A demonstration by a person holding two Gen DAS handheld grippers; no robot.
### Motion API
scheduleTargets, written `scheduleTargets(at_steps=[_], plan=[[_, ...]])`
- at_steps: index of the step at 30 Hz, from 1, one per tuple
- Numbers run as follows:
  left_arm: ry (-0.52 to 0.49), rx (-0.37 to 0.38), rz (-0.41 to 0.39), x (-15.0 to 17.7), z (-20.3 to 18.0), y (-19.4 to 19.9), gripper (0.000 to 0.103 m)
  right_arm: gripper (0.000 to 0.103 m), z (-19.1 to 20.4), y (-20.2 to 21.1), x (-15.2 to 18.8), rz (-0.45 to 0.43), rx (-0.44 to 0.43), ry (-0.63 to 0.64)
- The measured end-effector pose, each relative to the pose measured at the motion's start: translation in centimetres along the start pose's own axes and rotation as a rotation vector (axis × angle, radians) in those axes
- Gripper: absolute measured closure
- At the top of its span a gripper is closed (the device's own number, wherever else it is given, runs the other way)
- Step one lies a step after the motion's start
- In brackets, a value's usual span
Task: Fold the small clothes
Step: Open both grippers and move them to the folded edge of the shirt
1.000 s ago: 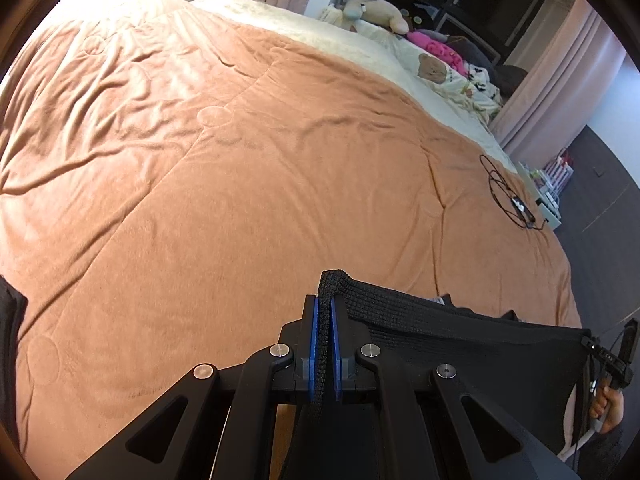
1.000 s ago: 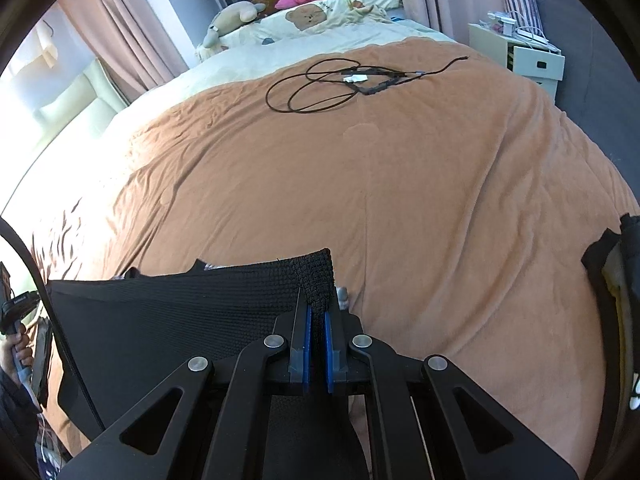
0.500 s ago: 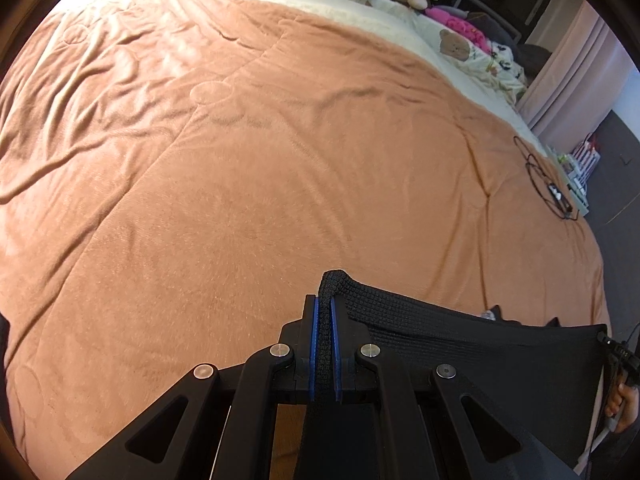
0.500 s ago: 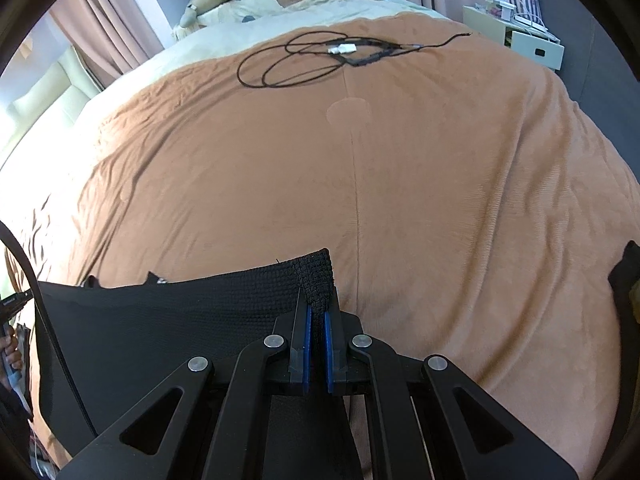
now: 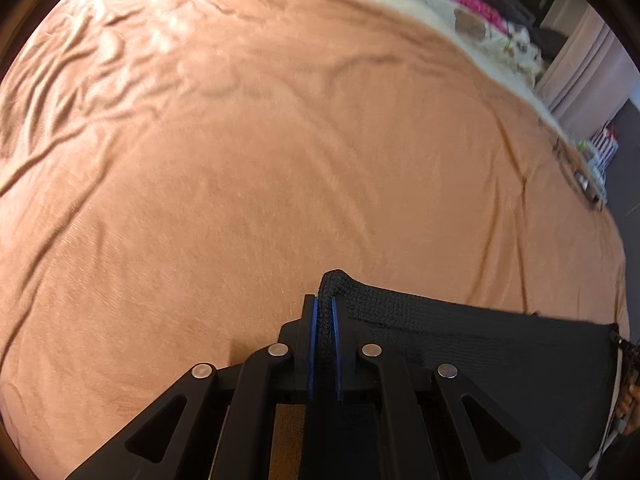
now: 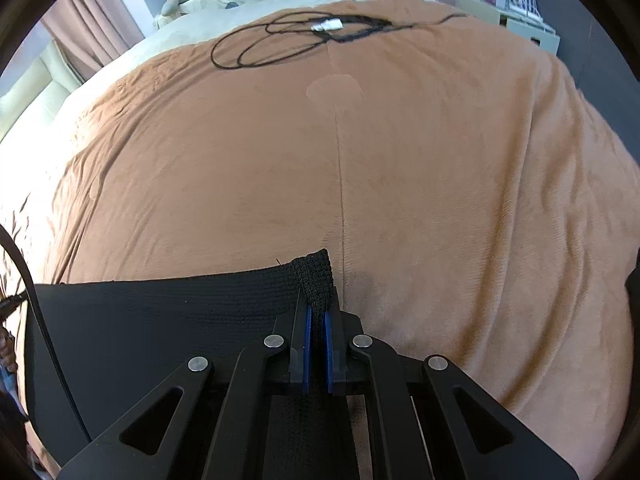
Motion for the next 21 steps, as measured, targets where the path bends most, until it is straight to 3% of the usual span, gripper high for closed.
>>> scheduleTargets(at_steps=[3, 5, 6, 7, 21], plan=[[-0.018, -0.017, 0.016, 1.0, -0.2, 0.0, 0.090, 0.086, -0.1, -0.2, 0.2, 0.025, 0.002, 0.002], [-0.013, -0.006, 0.020, 1.6, -0.1, 0.6, 0.069, 0.062, 0.0, 0.4, 0.1, 0.014, 0.005, 0.014], [-0.009, -0.003, 0.017, 2.0, 0.0, 1.0, 0.064, 0.044, 0.0, 0.9, 0.2, 0.002, 0.005, 0.020], [-0.007, -0.002, 0.010, 2.3, 0.2, 1.5, 0.058, 0.042, 0.0, 1.3, 0.3, -0.007, 0.002, 0.024], [0.029, 0.060, 0.009, 8.6, 0.6, 6.4, 0.054, 0.042, -0.6, 6.6, 5.8, 0.017, -0.034, 0.015]])
Point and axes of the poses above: each gripper's, at about its wrist camera, not at the fingertips, and y roughly against the way its jaws point, z to its left, x to its underside, the point moved 4 cm from there along -y, roughly the way its jaws point, and after that the axes turned 3 degrees about x, right-handed, at the moved point
